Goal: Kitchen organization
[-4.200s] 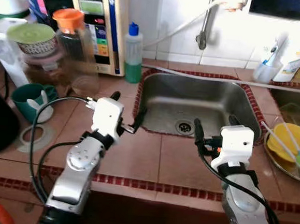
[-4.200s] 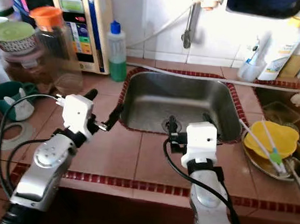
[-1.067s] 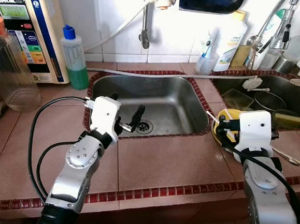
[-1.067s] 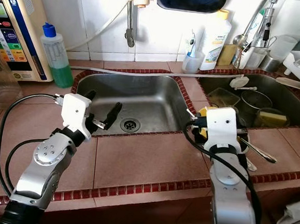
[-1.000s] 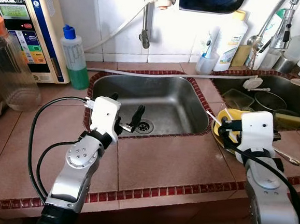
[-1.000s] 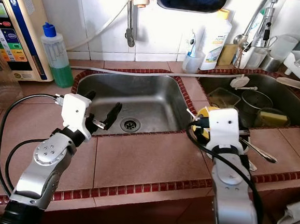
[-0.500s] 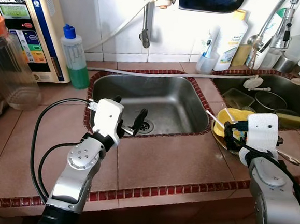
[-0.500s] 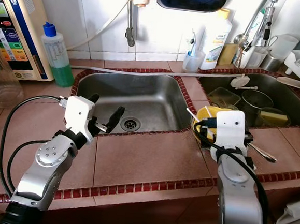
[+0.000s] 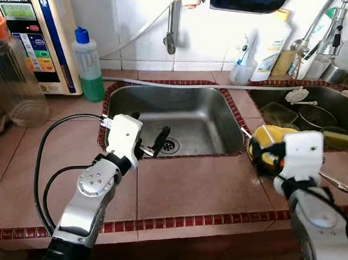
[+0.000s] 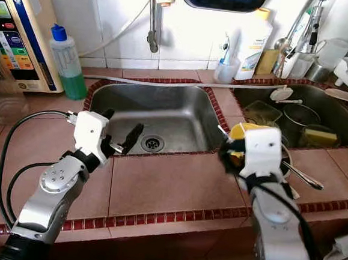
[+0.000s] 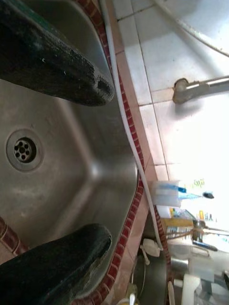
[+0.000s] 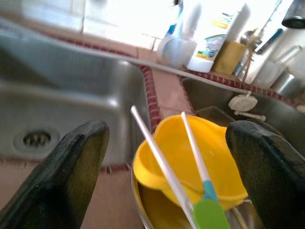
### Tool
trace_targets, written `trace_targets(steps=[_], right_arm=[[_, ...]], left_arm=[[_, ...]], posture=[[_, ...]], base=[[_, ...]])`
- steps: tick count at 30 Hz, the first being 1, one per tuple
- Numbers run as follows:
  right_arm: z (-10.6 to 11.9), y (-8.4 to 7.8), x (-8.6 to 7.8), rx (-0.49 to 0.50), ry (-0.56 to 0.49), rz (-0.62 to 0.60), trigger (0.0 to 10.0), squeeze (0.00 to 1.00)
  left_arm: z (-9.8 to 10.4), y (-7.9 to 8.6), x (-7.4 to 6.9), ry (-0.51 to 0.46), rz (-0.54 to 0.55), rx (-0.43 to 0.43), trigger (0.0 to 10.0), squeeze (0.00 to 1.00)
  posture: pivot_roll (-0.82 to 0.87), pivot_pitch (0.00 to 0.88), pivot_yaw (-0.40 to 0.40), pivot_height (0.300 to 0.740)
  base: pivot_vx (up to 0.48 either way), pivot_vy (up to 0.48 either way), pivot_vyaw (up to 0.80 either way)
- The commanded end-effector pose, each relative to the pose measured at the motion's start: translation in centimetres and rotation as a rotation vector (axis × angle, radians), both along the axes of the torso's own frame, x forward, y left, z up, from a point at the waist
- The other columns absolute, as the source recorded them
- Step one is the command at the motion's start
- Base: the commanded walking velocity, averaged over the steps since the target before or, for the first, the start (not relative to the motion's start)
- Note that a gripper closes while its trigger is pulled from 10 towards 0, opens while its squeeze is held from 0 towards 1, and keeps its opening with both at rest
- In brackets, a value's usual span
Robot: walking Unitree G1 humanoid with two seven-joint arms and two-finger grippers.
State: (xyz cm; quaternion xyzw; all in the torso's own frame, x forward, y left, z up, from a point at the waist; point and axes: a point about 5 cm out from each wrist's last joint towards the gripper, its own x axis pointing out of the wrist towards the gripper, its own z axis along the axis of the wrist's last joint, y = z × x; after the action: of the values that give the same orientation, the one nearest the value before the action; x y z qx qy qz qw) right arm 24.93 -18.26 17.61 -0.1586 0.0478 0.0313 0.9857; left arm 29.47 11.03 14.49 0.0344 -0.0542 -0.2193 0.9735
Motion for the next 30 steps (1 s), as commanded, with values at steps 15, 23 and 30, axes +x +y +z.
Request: trace_targets(steps=[15,23,30], right_arm=[[-2.0,-1.5,-0.8,-0.225,0.144,-0.019,8.8,0.00],[-2.5,-1.2,-0.4,-0.223,0.151,-0.026,0.0,0.00],[-2.6,-1.4,-0.1,-0.229,0.151,-0.041,0.0,0.00]], left_arm=[[0.3,-0.2,0.1,-0.006,-0.021,-0.002,10.0,0.00],[0.3,-0.2,0.0,-0.003,-0.020,0.000,10.0,0.00],[0.2,-0.2,0.0,-0.001,-0.022,0.001,10.0,0.00]], posture=[[0.06,0.000,0.027,0.740],[0.06,0.000,0.025,0.740],[0.06,0.000,0.025,0.740]], base=[[0.000,0.000,0.00],[0.000,0.000,0.00],[0.000,0.000,0.00]])
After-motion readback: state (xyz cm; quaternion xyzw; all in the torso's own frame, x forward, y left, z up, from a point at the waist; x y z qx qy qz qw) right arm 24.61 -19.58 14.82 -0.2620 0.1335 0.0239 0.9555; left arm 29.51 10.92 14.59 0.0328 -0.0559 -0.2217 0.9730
